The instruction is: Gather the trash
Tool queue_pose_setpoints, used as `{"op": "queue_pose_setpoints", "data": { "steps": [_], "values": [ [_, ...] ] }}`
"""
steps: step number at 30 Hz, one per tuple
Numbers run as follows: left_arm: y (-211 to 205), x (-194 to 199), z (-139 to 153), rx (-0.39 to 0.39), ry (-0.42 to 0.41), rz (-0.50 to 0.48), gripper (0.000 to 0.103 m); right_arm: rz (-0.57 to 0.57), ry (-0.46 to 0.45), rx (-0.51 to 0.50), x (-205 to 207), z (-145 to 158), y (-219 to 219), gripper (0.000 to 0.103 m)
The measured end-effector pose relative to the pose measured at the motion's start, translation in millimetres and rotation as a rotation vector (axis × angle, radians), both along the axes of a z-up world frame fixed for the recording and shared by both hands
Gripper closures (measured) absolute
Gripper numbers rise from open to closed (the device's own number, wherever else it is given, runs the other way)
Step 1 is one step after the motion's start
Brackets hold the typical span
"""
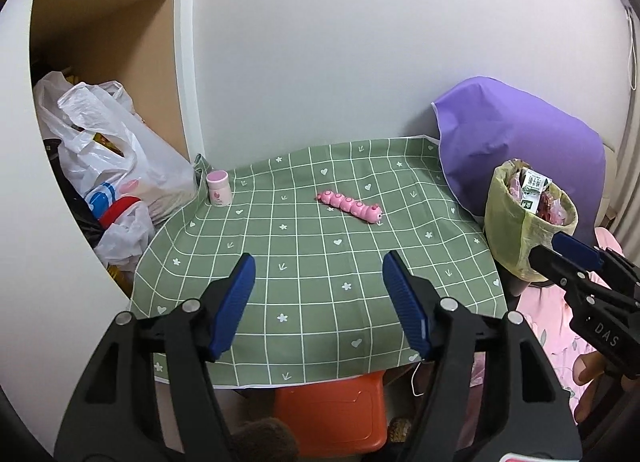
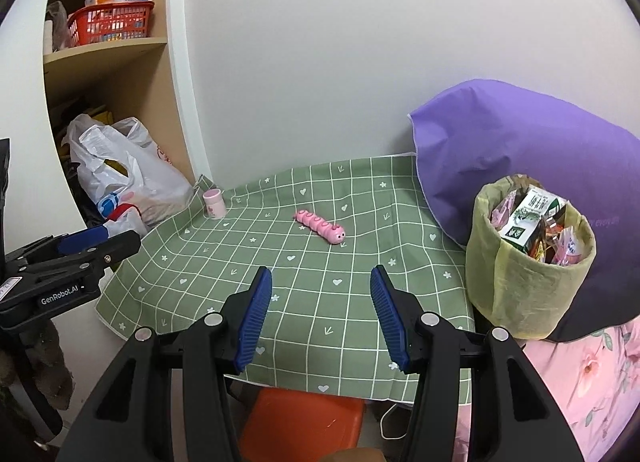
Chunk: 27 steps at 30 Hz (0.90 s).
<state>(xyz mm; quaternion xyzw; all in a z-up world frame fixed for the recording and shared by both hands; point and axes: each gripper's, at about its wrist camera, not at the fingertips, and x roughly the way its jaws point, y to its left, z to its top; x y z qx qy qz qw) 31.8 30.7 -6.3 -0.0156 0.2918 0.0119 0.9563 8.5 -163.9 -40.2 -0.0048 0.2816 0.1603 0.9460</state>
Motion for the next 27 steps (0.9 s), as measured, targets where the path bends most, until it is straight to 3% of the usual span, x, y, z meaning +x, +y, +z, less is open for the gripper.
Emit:
{"op": "queue_pose_setpoints", "data": {
  "steps": [27],
  "values": [
    [-3.2,-9.4,5.5,0.021,-0.022,0.005,0.04,0.009,0.004,0.016,-2.5,0.2,0.4,0.054]
  ]
}}
